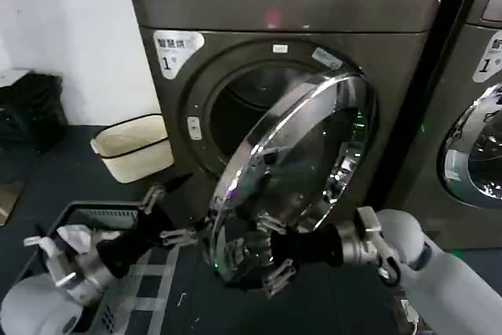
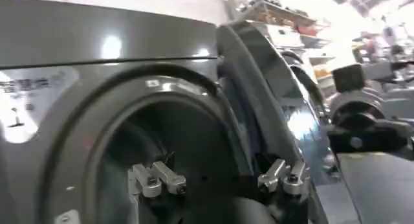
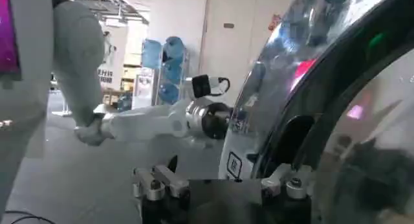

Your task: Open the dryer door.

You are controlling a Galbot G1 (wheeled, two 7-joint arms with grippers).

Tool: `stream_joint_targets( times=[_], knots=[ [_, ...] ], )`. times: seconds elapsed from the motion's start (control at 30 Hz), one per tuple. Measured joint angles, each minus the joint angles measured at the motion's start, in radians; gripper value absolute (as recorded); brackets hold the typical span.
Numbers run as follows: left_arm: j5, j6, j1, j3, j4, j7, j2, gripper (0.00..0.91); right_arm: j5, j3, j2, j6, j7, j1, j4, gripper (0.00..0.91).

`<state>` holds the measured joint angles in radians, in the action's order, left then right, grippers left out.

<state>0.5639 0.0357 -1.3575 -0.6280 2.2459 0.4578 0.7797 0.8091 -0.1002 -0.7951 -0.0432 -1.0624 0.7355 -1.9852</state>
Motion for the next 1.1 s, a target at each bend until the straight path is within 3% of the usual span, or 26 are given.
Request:
stream_joint_targets(
  times=[0.53, 0.73, 1.1],
  knots=[
    [-0.023, 0.006, 0.209, 0.271, -0.025, 0.025, -0.054, 0.907, -0.017, -0.489, 0.037, 0.063, -0.031, 0.368, 0.02, 0.907],
    [-0.006, 0.019, 0.291, 0.378, -0.038, 0.044, -0.046, 0.907, -0.038, -0.724, -0.014, 0.108, 0.022, 0.567, 0.004, 0.907],
    [-0.033, 0.035, 0.446, 0.576, -0.071, 0.047, 0.012, 0.907, -0.092, -1.146, -0.173, 0.261, 0.121, 0.921, -0.022, 0.907]
  ],
)
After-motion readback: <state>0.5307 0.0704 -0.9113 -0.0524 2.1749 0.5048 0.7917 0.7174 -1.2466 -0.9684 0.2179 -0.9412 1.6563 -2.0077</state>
